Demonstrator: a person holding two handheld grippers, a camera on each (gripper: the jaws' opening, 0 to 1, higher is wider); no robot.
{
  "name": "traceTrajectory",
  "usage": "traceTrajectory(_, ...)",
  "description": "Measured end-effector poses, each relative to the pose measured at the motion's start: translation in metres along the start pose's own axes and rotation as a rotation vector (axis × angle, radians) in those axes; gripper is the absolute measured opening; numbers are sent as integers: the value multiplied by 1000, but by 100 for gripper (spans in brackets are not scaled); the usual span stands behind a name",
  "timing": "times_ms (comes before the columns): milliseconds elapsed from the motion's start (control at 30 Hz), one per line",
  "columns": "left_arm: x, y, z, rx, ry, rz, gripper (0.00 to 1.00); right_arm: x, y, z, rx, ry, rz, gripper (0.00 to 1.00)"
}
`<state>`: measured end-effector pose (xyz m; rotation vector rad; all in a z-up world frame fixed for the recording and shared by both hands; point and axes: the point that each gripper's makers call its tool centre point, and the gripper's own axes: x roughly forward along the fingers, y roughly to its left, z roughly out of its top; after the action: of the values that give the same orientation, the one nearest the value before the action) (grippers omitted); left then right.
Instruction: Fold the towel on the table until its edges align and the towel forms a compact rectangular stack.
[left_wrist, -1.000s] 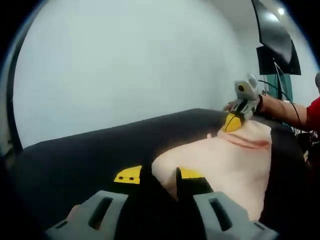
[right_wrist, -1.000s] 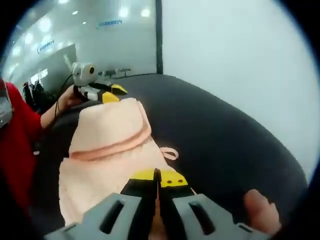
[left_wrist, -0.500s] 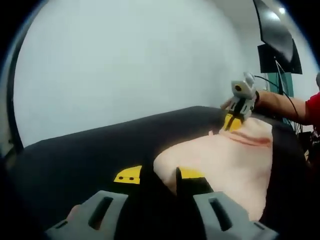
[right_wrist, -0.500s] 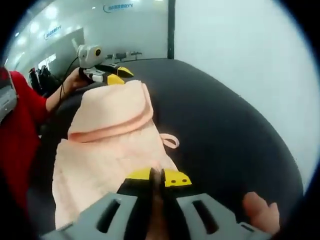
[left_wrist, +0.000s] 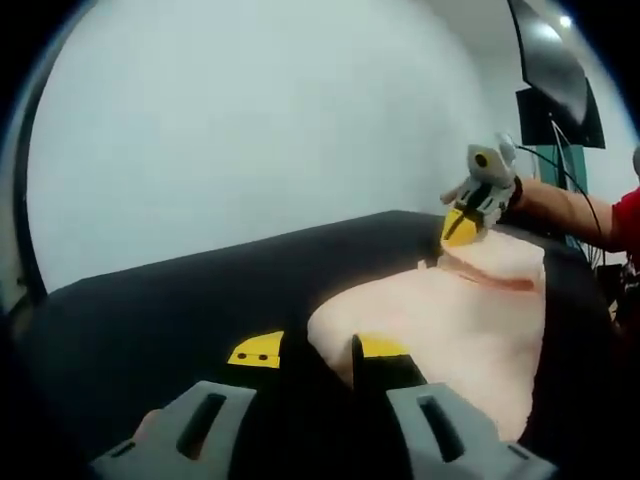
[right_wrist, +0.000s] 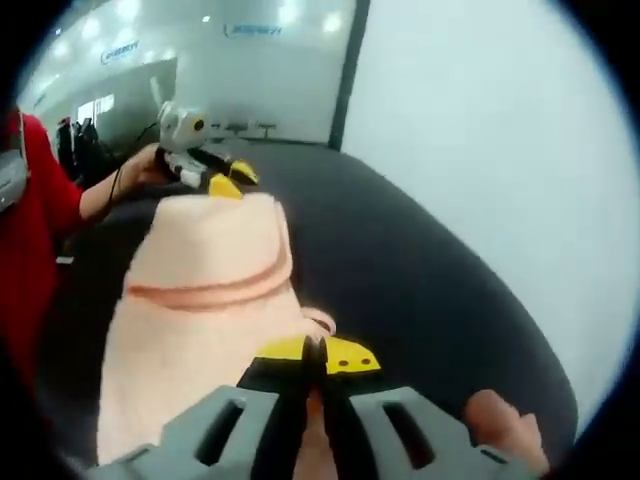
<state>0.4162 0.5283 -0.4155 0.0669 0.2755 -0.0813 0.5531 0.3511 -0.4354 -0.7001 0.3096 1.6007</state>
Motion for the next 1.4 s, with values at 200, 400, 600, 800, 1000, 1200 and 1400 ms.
traceTrajectory(200,-1,2,-1,-3,2,3,27,-30,-19,27,94,-165,-164,16)
traceTrajectory(400,-1,1,-2,2,3,0,27,-66,86,43,-41,-237,-220,9)
traceTrajectory(600,-1,-1,-4,5,12,-5,27,-58,137,29,-105,-224,-329,12)
traceTrajectory(800,-1,3,-6,-12,13,4,27,-29,143,15,-211,-134,-414,14)
traceTrajectory(1000,-1,4,-6,-27,14,1,27,-48,133,25,-313,-98,-489,1)
traceTrajectory(1200,-2,-1,-3,-11,7,-6,27,-45,153,18,-386,-67,-421,2)
traceTrajectory(1400,-2,-2,0,-17,-8,-13,27,-49,170,31,-203,-203,-252,19)
